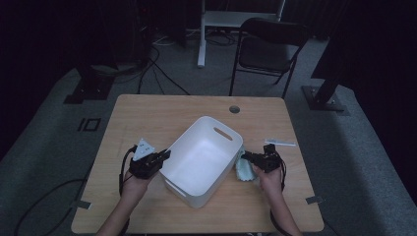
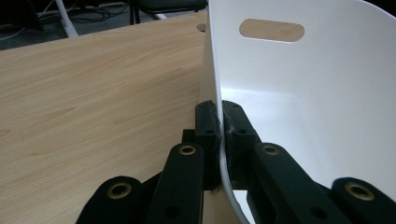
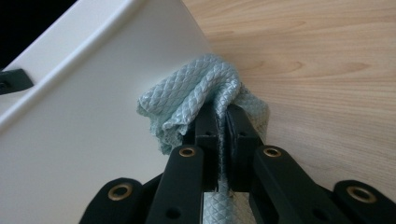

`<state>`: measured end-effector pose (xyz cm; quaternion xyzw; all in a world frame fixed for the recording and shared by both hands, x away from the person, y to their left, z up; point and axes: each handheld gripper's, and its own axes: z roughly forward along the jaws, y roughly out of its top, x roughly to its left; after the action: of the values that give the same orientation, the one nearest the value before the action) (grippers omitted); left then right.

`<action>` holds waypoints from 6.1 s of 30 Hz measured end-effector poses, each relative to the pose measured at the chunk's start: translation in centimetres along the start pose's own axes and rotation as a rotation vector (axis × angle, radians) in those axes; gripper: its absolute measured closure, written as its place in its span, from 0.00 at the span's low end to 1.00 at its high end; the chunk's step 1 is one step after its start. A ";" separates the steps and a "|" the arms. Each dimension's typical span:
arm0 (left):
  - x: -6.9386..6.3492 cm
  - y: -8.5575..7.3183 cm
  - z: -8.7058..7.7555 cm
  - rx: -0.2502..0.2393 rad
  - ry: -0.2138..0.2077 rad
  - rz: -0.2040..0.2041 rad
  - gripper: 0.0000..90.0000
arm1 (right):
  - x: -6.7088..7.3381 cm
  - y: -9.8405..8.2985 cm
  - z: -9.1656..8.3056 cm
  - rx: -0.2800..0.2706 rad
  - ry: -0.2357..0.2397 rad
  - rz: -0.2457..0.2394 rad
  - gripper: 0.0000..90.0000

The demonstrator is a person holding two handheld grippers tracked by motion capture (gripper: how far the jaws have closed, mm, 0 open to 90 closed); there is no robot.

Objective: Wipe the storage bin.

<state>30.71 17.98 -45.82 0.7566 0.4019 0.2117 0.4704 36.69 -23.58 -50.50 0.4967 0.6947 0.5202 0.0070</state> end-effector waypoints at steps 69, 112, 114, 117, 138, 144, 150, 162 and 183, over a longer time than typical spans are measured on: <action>-0.5 0.0 0.2 -0.002 0.010 0.004 0.96 | 1.3 -0.1 -0.9 -0.020 0.026 0.005 0.95; -0.6 0.3 0.9 -0.030 0.088 -0.003 0.96 | -0.6 -1.4 1.7 0.058 -0.001 0.049 0.95; -0.6 0.4 1.0 -0.030 0.088 -0.005 0.96 | 0.1 -1.1 1.3 0.042 0.027 0.033 0.95; -0.6 0.4 1.0 -0.029 0.089 -0.002 0.96 | 1.2 -0.6 0.7 0.019 0.060 0.007 0.95; -0.2 0.5 1.1 -0.018 0.043 0.004 0.95 | 2.4 -0.1 -0.2 -0.022 0.090 -0.015 0.95; -0.2 0.5 1.1 -0.018 0.044 0.003 0.95 | 2.0 -0.4 0.2 -0.009 0.069 -0.013 0.95; -0.2 0.5 1.1 -0.019 0.045 0.002 0.95 | 1.4 -1.0 0.9 0.016 0.045 0.002 0.95; -0.2 0.5 1.1 -0.018 0.046 0.003 0.95 | 0.4 -1.5 2.0 0.059 -0.002 0.006 0.95; -0.5 0.6 1.1 -0.015 0.075 0.000 0.96 | 1.2 -1.6 1.4 0.065 0.048 0.006 0.95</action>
<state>31.43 16.84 -45.82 0.7446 0.4175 0.2430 0.4607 35.80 -21.69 -51.70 0.4862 0.7097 0.5091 -0.0273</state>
